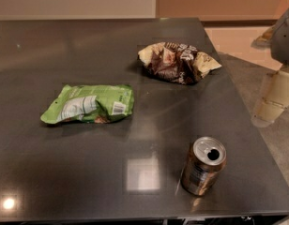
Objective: Move orange can near green rice chip bag
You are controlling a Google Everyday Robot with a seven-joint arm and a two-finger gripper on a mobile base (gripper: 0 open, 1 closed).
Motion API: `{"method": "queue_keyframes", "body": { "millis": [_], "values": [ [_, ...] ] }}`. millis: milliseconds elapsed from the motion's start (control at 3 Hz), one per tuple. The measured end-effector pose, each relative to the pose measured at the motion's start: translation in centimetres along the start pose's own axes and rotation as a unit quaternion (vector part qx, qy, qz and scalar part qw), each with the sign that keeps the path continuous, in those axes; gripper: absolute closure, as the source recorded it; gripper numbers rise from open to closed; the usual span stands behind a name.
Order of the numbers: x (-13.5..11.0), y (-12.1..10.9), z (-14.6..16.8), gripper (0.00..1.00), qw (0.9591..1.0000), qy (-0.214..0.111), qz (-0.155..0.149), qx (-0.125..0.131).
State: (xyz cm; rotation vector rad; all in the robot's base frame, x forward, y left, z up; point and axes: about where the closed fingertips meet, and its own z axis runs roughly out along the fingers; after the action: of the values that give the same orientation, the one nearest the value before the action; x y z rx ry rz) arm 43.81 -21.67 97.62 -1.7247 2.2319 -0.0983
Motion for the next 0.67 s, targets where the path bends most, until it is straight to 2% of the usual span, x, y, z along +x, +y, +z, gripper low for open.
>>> {"method": "queue_keyframes", "body": {
  "millis": [333,667],
  "values": [
    [0.0,0.0,0.0,0.0,1.0,0.0,0.0,0.0],
    [-0.46,0.4,0.02,0.0,0.9997,-0.01,-0.013,-0.016]
  ]
}}
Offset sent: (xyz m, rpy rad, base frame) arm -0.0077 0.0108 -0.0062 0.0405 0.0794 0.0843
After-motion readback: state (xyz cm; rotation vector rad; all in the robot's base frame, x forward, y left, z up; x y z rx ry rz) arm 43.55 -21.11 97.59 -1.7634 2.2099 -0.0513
